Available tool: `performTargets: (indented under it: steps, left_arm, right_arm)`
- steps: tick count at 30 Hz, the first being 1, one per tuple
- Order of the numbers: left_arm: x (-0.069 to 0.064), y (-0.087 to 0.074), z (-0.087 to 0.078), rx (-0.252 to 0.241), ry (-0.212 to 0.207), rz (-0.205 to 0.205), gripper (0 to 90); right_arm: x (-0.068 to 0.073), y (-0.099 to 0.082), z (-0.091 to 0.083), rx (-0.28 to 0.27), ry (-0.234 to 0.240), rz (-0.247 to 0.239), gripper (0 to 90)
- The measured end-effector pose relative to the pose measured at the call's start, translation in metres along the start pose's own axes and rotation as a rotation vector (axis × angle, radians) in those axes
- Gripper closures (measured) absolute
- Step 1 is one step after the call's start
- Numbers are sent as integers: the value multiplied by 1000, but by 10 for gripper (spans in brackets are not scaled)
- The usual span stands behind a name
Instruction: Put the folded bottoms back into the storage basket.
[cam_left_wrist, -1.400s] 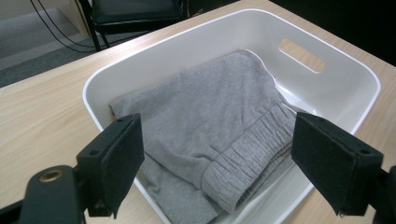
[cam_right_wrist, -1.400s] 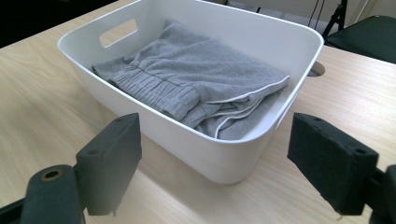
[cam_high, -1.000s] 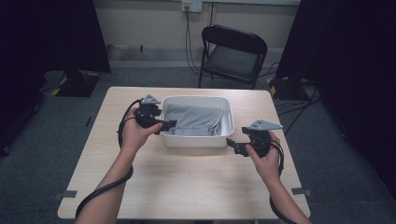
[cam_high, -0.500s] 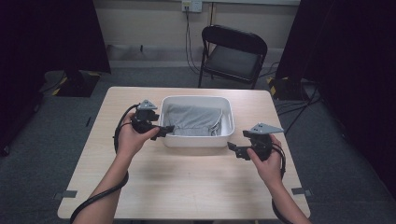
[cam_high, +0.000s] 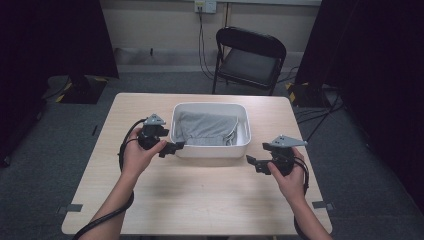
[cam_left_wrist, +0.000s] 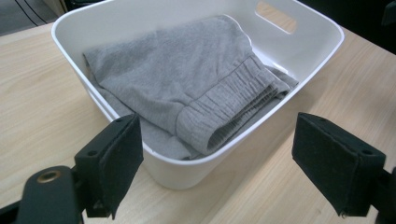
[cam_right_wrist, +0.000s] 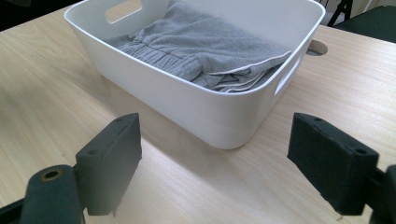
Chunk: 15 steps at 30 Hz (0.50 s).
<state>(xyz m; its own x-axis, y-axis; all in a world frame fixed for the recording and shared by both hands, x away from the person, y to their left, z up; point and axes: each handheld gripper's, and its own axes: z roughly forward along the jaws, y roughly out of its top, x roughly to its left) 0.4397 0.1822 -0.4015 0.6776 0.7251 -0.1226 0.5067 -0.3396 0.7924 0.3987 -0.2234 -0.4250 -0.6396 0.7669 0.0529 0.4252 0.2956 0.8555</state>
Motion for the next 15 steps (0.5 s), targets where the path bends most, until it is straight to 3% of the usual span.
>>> performTargets:
  steps: [15]
  left_arm:
    - [-2, -22, -7, -2, -22, -10, 163]
  right_arm:
    - [1, -13, -5, 22, 2, -25, 173]
